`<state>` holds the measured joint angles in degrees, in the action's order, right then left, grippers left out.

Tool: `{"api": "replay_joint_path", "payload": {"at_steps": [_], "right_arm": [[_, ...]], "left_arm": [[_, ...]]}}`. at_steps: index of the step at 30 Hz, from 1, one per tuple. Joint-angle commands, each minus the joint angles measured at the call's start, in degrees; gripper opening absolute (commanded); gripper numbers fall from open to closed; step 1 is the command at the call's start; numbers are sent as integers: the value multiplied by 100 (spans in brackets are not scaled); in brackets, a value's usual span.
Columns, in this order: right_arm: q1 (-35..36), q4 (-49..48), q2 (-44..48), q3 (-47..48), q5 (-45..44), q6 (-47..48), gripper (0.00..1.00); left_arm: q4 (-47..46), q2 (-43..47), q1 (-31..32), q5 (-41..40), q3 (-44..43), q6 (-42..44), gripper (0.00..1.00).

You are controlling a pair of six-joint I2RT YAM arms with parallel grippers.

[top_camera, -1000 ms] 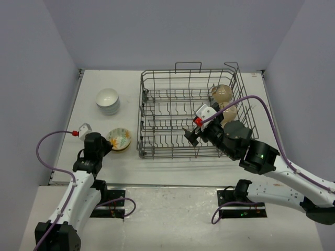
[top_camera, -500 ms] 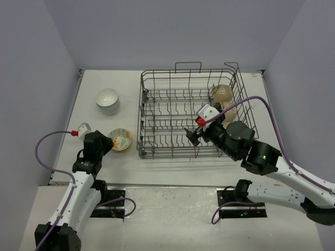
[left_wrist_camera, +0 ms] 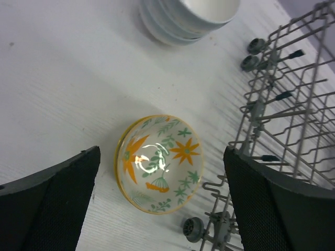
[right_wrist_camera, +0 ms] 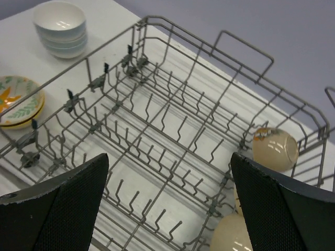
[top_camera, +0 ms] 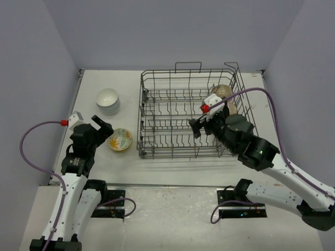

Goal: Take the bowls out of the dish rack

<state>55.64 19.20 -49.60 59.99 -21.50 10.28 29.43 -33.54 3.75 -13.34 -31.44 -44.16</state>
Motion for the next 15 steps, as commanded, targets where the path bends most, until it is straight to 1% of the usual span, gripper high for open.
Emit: {"api": "replay_joint_path", "payload": {"at_steps": [1, 2, 3, 4, 5, 6, 8, 9, 11, 12, 13, 14, 15], "right_arm": [[-535, -31, -242, 259, -319, -982, 99], [-641, 213, -338, 407, -381, -1211, 99], [-807, 364, -444, 496, -443, -1361, 99], [-887, 504, -688, 583, -513, -1536, 99], [-949, 723, -813, 758, -540, -1590, 99], [-1106, 821, -944, 838, -522, -1617, 99], [-1300, 927, -1270, 1014, -496, -1626, 99], [-1571, 919, -1375, 1067, -487, -1609, 99], [-1888, 928, -1805, 1312, -417, -1468, 99], [-2107, 919, -2016, 1436, -539, -1276, 99], [-2188, 927, -2227, 1559, -644, -1170, 99], [-2319, 928, -2664, 1821, -758, -1073, 99], [-2390, 928, -2869, 1972, -994, -872, 99]], "left_arm": [[194, -46, -50, 313, -897, 556, 100], [203, -134, -50, 428, -1090, 653, 100], [203, -240, -50, 577, -1475, 759, 100], [256, -484, -41, 831, -1679, 917, 100], [256, -609, -41, 990, -1872, 988, 100], [230, -827, -41, 1322, -2214, 1058, 100], [212, -1040, -15, 1702, -2567, 1269, 100], [195, -1241, 3, 2017, -2899, 1496, 100], [256, -1418, 64, 2247, -3218, 1778, 100], [282, -1540, 91, 2475, -3437, 2067, 100], [300, -1576, 91, 2512, -3491, 2165, 100], [283, -1594, 91, 2521, -3509, 2218, 100], [248, -1646, 100, 2669, -3500, 2280, 100]]}}
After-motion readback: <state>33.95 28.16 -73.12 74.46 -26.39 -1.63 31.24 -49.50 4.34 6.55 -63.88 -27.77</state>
